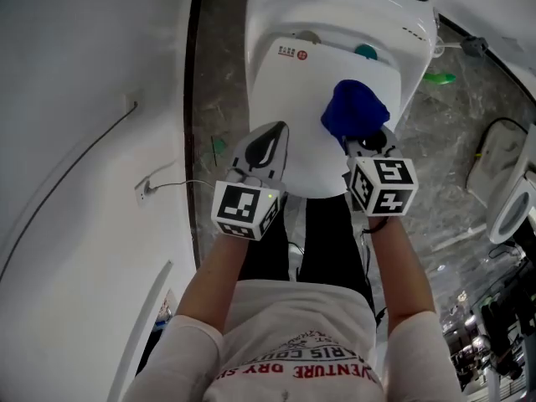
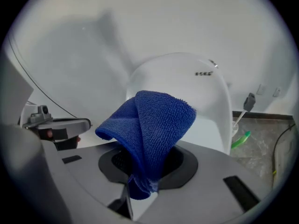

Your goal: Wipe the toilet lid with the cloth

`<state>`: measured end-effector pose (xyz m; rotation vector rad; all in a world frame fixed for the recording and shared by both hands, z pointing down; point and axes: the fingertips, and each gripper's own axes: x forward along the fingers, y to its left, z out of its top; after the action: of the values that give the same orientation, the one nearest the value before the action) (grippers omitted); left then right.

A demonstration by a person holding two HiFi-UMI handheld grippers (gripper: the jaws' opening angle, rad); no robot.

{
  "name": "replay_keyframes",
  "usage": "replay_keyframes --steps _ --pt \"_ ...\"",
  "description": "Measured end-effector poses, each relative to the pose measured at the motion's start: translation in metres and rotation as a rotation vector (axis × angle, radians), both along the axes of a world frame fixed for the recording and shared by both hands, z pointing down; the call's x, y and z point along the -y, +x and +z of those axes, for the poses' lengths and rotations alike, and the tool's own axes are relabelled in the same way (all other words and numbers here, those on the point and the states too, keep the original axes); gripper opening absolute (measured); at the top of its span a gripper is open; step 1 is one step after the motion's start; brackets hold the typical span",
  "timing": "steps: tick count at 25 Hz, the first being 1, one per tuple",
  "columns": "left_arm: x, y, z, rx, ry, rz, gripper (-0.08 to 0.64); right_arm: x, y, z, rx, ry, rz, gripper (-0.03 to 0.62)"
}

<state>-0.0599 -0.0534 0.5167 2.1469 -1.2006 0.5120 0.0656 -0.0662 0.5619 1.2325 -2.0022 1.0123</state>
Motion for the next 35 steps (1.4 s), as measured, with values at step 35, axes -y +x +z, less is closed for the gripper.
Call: replay_keyframes --steps 35 --pt "-0.062 -0.087 0.049 0.039 -0.059 -0.059 0.006 -0.062 -0.112 0.078 0.056 -0.169 -0.023 0.087"
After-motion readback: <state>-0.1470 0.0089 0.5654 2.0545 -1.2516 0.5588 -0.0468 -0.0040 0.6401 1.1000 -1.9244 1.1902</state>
